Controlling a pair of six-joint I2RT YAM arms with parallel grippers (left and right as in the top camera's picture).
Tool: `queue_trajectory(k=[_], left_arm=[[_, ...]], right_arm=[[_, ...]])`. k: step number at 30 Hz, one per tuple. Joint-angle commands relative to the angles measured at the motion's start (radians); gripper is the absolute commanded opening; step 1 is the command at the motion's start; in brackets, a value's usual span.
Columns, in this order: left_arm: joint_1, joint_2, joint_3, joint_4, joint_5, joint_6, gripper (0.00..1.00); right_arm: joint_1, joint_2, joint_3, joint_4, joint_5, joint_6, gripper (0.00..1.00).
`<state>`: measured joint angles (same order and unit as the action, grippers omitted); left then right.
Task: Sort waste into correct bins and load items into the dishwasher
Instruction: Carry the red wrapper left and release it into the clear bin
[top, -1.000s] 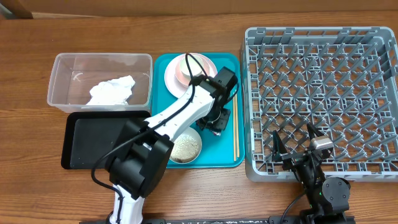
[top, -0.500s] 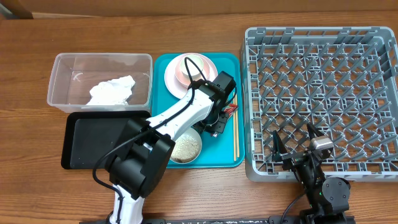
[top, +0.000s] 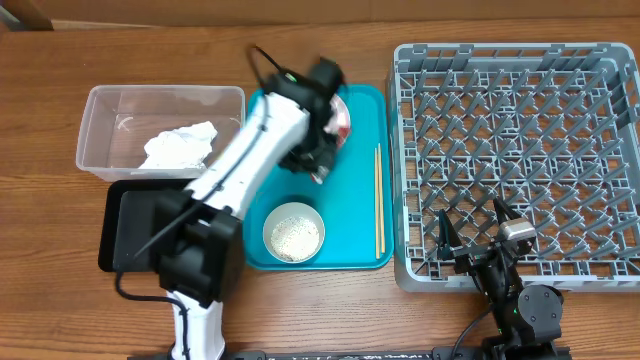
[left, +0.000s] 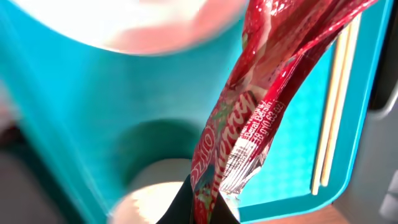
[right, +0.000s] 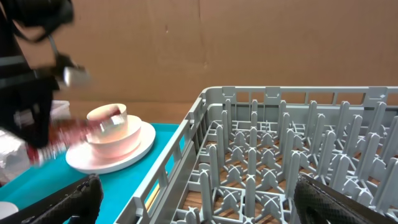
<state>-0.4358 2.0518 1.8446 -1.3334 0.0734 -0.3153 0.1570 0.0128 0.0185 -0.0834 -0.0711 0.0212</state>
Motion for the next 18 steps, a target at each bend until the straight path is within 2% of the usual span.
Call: queue_trajectory(k=[1, 4, 10, 18], left_arm=[[0.109, -0.019, 0.076, -0.050, -0.014, -0.012, 0.04], [0.213, -0.019, 0.084, -0.087, -0.009, -0.053, 0.04], [0.407, -0.019, 0.083, -0.138, 0.011, -0.054, 0.04], [0.571, -0.019, 0.061, -0.118, -0.003, -0.048, 0.04]], right_arm=[[-0.002, -0.010, -0.011, 0.005, 0.001, -0.007, 1.00], [-0.002, -0.010, -0.011, 0.005, 0.001, -0.007, 1.00], [-0.002, -0.010, -0.011, 0.005, 0.001, -0.007, 1.00], [-0.002, -0.010, -0.011, 0.005, 0.001, -0.007, 1.00]])
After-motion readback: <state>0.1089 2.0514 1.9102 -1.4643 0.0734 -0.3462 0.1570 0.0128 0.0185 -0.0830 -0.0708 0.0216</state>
